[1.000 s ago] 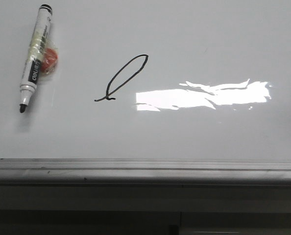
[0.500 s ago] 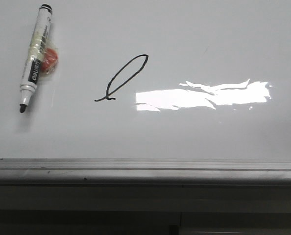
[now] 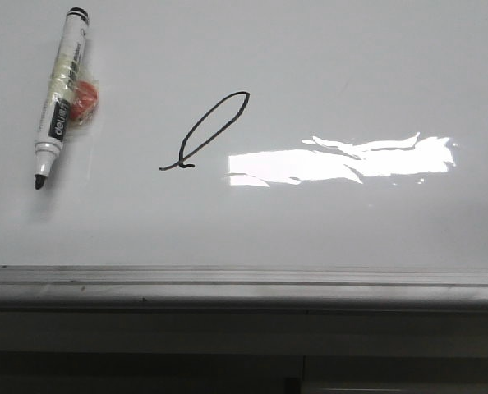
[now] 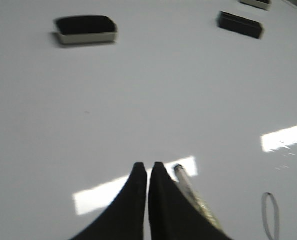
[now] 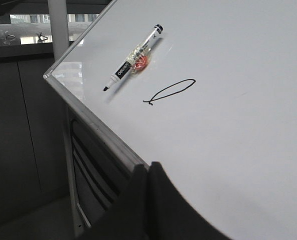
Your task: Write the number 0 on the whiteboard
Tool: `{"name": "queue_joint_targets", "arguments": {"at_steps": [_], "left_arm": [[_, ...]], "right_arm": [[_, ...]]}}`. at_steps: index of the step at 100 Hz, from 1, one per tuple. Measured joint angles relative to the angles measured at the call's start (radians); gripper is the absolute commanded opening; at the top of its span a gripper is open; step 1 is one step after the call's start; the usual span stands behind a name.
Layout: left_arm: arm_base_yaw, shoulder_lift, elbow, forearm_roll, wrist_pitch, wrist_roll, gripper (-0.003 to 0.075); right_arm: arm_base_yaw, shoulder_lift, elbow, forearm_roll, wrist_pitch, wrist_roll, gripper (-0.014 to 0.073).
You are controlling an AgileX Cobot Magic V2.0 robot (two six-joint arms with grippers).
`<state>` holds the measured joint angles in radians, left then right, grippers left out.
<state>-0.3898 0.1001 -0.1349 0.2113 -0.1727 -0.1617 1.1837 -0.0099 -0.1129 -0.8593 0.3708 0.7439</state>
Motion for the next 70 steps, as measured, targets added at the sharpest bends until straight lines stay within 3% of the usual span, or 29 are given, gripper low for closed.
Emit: {"name": "queue_joint_targets", "arguments": {"at_steps": [22, 45, 70], "left_arm": [[0.232, -0.04, 0.007, -0.01, 0.0, -0.002, -0.002], [0.288, -0.103, 0.135, -0.085, 0.009, 0.027, -0.002], [0.288, -0.103, 0.14, -0.172, 0.367, 0.162, -0.002]], "right_arm": [[0.0, 0.0, 0.0, 0.0, 0.0, 0.0, -0.0069], [0.0, 0.0, 0.0, 0.0, -0.002, 0.0, -0.0069], [0.0, 0.0, 0.0, -0.002, -0.002, 0.001, -0.0069]]}}
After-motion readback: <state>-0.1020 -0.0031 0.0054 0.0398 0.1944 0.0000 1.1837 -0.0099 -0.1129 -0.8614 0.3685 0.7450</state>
